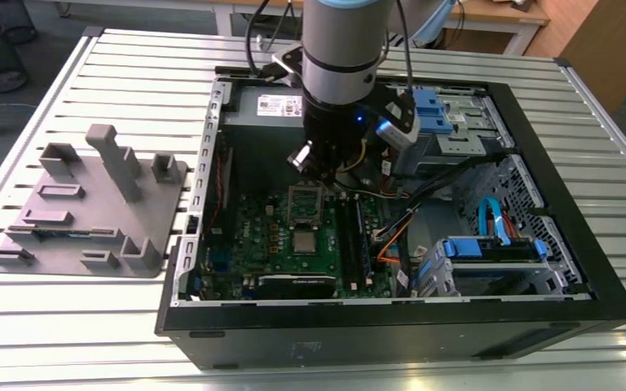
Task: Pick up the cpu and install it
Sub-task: 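Close the cpu cover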
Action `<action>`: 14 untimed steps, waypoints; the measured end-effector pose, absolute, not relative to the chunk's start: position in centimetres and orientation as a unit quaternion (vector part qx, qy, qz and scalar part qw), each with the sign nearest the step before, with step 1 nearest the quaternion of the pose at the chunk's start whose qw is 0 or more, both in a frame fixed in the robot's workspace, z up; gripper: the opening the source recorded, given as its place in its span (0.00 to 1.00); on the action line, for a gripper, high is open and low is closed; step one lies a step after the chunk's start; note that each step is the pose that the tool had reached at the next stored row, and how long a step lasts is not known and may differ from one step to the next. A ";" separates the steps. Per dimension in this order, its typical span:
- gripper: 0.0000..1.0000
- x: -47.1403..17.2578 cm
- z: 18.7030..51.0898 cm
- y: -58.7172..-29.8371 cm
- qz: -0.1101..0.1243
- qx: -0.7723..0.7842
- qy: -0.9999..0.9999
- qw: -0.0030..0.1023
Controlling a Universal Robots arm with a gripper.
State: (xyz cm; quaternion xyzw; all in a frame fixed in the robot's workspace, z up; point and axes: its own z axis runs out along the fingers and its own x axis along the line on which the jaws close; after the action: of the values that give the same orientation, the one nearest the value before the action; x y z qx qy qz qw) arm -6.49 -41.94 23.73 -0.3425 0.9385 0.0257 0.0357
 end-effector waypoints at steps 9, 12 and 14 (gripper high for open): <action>0.11 -6.6 23.9 -42.2 0.025 -0.343 0.938 0.037; 0.11 -6.7 23.9 -42.3 0.025 -0.343 0.938 0.037; 0.11 -6.7 23.9 -42.5 0.025 -0.343 0.938 0.038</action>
State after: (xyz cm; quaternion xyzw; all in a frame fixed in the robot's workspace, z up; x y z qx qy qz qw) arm -6.69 -42.45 23.91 -0.3426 0.9384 0.0249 0.0376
